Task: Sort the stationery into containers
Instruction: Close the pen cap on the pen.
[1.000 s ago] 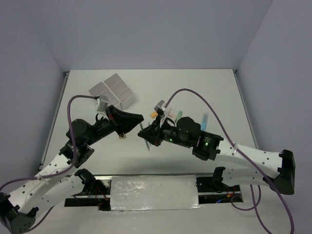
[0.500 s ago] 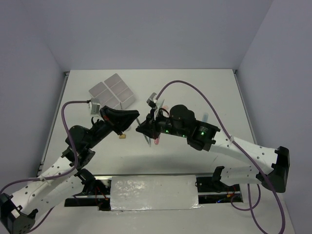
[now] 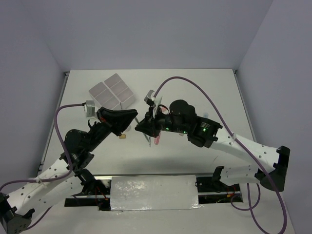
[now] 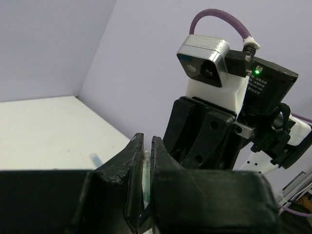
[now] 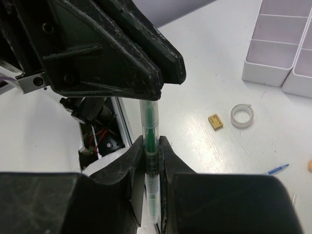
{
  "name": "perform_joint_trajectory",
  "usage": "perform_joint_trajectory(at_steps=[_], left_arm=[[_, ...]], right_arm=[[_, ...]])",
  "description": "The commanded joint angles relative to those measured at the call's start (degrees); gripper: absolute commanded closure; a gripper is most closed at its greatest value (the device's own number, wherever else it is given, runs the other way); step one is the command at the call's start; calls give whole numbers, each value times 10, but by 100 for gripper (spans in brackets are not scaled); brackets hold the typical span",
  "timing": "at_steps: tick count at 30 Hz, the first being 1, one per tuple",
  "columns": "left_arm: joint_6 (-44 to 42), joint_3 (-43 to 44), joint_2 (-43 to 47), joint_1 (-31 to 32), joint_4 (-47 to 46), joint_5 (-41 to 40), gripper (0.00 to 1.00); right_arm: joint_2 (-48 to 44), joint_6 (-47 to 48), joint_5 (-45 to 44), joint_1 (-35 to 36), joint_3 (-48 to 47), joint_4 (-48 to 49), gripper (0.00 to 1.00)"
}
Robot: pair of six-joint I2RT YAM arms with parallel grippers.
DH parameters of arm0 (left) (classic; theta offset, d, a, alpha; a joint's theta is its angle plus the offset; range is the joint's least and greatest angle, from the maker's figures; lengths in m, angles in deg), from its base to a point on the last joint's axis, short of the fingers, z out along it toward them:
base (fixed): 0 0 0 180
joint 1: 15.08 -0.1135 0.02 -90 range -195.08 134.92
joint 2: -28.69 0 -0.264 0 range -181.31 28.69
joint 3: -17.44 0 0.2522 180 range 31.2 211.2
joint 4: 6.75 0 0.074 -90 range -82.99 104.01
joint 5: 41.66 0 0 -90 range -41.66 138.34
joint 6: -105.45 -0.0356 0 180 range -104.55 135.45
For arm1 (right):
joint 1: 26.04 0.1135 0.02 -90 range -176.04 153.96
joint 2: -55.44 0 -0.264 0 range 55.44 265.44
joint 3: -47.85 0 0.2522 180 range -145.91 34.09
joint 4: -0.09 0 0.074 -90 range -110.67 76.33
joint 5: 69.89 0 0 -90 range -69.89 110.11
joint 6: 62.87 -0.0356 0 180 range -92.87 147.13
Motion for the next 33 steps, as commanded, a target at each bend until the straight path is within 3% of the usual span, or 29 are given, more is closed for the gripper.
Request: perform_joint_trajectory(at_steps=[1,4,5,11,15,17,24,26,31,33], left_arm=[[-30,20,0,30,187,85,81],[-52,56,6,30,212,71,56],[-59,69,6,30,220,65,53],[-61,83,5,30,212,56,53],[-59,82,0,30,205,56,65],[-59,82,-5,30,208,51,65],[-59,82,7,30,210,33,49],[-63,85,13,30,211,26,52],[-67,87,16,30,216,15,72],[-67,87,14,30,217,12,85]], right_arm=[[-29,5,-17,-6,-1,183,100],[-50,2,-12,1,50,193,100],[-55,1,-20,6,68,194,100],[-75,-3,-33,16,91,186,100],[-68,2,-33,27,95,179,100],[-65,7,-34,33,95,178,100],[-47,15,-38,48,97,176,100],[-46,15,-27,49,102,179,100],[-47,12,-28,52,109,186,100],[-46,13,-28,51,111,183,100]])
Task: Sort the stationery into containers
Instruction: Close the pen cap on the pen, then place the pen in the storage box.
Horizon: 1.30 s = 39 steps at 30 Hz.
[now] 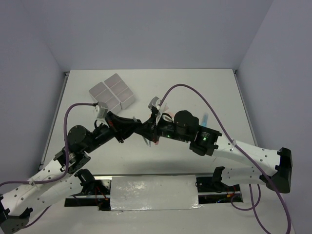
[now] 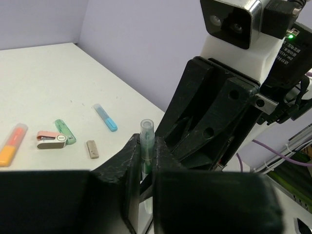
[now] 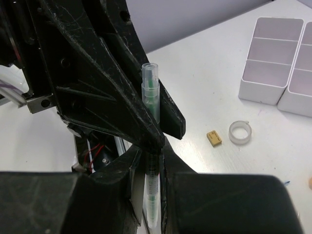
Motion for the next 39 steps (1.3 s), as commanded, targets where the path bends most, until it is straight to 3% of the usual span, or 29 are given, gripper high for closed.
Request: perform_joint_trajectory(at_steps=[1,2,3,4,6,8,12,17,19,23,26,39], left_arm=[[-13,19,-3,0,-4,-15,90],[-13,19,-6,0,-5,-16,100],[-16,19,-9,0,-5,-21,100],[-22,17,-13,0,-10,-24,100],[-38,11,-16,0,-11,-63,100],[-52,12,-21,0,8,-113,100],[-55,29,-68,0,31,-343,100],[-120,93,-171,-8,-7,-558,100],[-166,117,-225,-41,-62,-622,100],[-140,166,-314,-201,-84,-583,100],[-157,207,-368,-253,-94,-565,100],[-252,284,-532,-319,-195,-569,100]], right_arm=[[0,10,17,12,3,43,100],[0,11,20,12,5,47,97],[-2,11,24,12,10,52,86],[-10,8,23,12,24,68,51],[-23,4,21,11,50,75,1],[-56,2,-1,9,67,66,0],[-137,-9,-99,8,136,44,0],[-256,-43,-160,7,207,24,0],[-292,-53,-165,7,224,4,0],[-334,-61,-157,7,248,-13,0],[-349,-61,-148,7,255,-15,0],[-298,-60,-98,7,259,14,0]])
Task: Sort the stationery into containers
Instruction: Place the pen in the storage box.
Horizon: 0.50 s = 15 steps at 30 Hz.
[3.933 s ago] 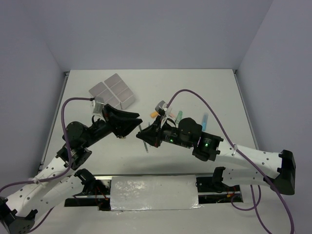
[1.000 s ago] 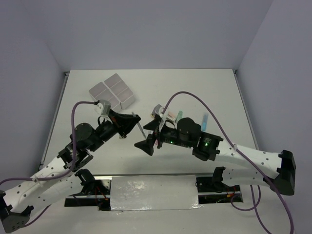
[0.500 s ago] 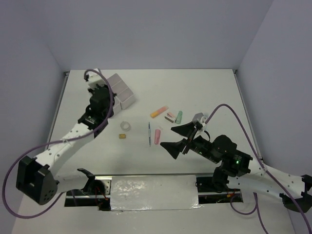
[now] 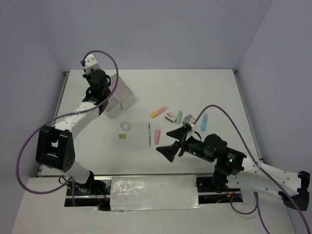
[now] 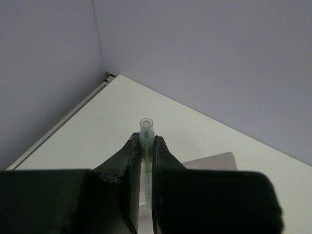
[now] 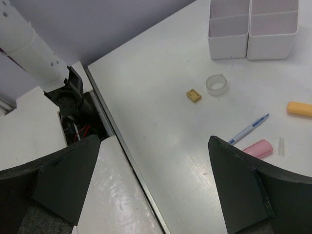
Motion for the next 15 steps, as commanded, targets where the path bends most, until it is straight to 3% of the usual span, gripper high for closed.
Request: perform_joint_trajectory(at_steps=[1,11,15], left_arm=[[-37,31,-19,-9,-62,-11,100],[-35,34,-77,-30,-92,3,96],[-21,30,-86,-38,-88,12,89]], right_arm=[[4,1,8,1,7,33,0],[29,13,19,1,-9,27,0],[33,16,19,1,-8,29,0]])
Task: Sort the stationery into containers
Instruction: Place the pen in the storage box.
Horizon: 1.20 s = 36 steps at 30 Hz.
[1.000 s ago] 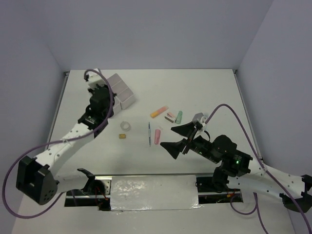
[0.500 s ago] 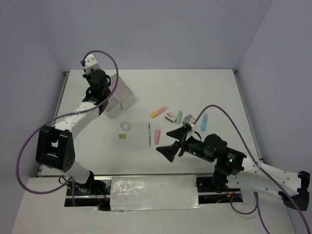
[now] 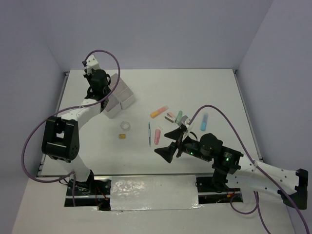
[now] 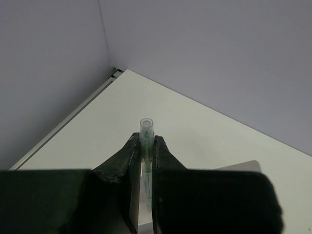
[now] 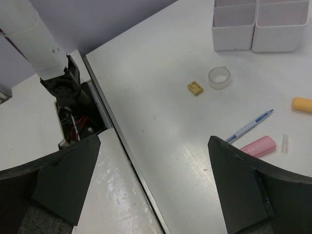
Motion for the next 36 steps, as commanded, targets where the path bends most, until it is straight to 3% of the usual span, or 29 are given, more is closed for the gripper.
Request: perform_joint_trajectory(at_steps=[1,5,6,8,10,14,18,22,23,27,30,33,36], left_arm=[[5,12,-7,-10,-44,14,86],[19,13,-12,-11,-28,19,66],[25,13,-12,-11,-24,21,52],[29,11,-13,-12,-18,27,39],[36,11,-12,-12,-10,26,36],[49,18,3,-15,9,10,14],[84,61,52,-15,87,11,1],[160,195,75,-14,296,59,1],[193,263,75,-14,400,79,1],[231,376,76,-14,600,236,1],[245,343,123,-13,650,342,1],[250,221,187,9,644,402,1],[247,135,242,88,649,365,1]], right_arm=[[2,12,3,1,-12,25,0],[13,13,2,1,-18,23,0],[15,14,1,1,-21,22,0],[19,14,1,1,-22,21,0],[19,13,-3,1,-25,18,0],[18,10,-23,1,-28,2,0],[47,-14,-93,-1,-60,-41,0],[115,-73,-172,-25,-125,-130,0],[131,-103,-178,-47,-152,-170,0],[200,-167,-147,-101,-185,-223,0],[232,-206,-181,-113,-204,-257,0],[251,-218,-177,-132,-215,-283,2],[254,-178,-144,-161,-207,-246,8]])
